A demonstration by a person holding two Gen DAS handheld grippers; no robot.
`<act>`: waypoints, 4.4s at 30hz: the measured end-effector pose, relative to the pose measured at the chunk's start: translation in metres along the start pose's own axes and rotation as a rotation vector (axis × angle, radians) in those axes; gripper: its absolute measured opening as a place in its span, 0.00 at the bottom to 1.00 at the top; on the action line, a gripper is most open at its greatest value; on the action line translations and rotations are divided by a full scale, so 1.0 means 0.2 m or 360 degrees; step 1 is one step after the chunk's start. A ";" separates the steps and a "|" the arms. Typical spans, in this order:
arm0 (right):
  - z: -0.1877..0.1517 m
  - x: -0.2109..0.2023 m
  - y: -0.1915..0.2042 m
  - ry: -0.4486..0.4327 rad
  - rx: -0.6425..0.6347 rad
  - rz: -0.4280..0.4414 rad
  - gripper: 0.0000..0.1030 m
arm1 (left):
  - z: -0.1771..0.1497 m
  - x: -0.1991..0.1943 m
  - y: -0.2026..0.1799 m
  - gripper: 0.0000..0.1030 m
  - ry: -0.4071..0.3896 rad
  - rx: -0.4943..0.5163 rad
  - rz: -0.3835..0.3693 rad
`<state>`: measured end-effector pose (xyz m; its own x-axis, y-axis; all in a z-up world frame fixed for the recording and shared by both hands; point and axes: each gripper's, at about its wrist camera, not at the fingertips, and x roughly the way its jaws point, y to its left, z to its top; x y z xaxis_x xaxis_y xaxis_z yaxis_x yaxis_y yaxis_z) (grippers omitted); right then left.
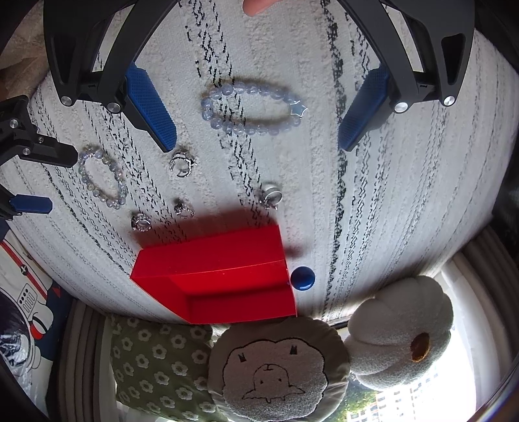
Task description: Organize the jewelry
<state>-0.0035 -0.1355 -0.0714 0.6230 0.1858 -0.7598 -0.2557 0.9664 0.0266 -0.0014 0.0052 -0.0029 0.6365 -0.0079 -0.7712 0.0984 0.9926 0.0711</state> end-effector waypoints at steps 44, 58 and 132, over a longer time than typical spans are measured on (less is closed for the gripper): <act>-0.01 0.00 0.00 -0.0001 -0.0006 -0.0006 0.96 | 0.00 0.01 0.00 0.93 0.0006 0.0002 -0.0009; -0.01 0.00 0.01 0.0003 -0.0006 0.0018 0.96 | 0.12 0.24 0.15 0.93 0.0128 -0.0178 -0.0038; 0.31 0.38 0.03 0.0041 -0.0180 -0.0135 0.49 | 0.09 0.06 0.11 0.22 -0.0025 -0.0050 -0.0055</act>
<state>0.0876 -0.1050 -0.0883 0.6272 0.0985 -0.7726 -0.2856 0.9519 -0.1105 0.0229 0.0242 0.0002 0.6451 -0.0438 -0.7628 0.0964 0.9950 0.0244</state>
